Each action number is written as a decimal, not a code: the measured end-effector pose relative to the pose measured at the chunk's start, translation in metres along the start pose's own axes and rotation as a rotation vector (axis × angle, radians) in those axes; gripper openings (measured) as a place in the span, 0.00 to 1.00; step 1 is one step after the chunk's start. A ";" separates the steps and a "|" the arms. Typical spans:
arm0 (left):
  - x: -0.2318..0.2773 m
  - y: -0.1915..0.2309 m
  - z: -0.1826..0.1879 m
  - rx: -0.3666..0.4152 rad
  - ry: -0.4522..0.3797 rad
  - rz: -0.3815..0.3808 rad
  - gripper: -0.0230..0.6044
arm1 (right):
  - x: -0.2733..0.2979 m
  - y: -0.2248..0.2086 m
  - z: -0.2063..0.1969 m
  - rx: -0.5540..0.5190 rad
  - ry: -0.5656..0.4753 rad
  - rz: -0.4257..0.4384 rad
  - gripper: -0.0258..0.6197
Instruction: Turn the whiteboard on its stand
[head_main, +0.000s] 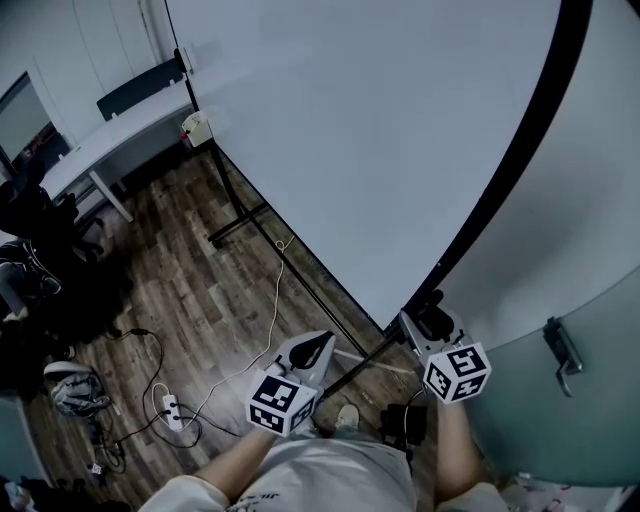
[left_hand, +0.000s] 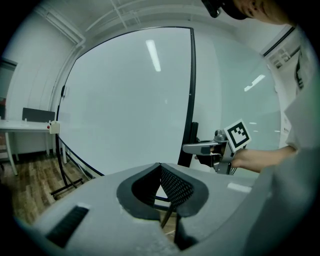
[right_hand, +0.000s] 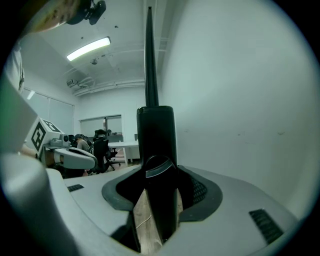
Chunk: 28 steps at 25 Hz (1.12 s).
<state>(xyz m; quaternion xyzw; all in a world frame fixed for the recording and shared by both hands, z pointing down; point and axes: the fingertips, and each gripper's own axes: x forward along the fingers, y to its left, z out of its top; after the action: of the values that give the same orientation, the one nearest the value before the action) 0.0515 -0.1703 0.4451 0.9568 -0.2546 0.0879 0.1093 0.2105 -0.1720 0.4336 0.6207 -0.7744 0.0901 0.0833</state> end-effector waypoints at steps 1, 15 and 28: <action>0.000 -0.002 0.002 0.002 -0.001 -0.006 0.05 | -0.004 -0.001 0.001 -0.001 0.002 -0.007 0.35; 0.008 -0.011 0.004 0.010 0.010 -0.053 0.05 | -0.016 -0.005 0.002 0.029 -0.021 -0.053 0.34; 0.015 -0.021 -0.001 0.009 0.017 -0.073 0.05 | -0.036 -0.001 -0.007 0.072 -0.023 -0.083 0.36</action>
<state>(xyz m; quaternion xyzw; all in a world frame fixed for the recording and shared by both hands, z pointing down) 0.0746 -0.1591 0.4461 0.9652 -0.2180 0.0931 0.1102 0.2189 -0.1364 0.4321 0.6558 -0.7452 0.1072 0.0556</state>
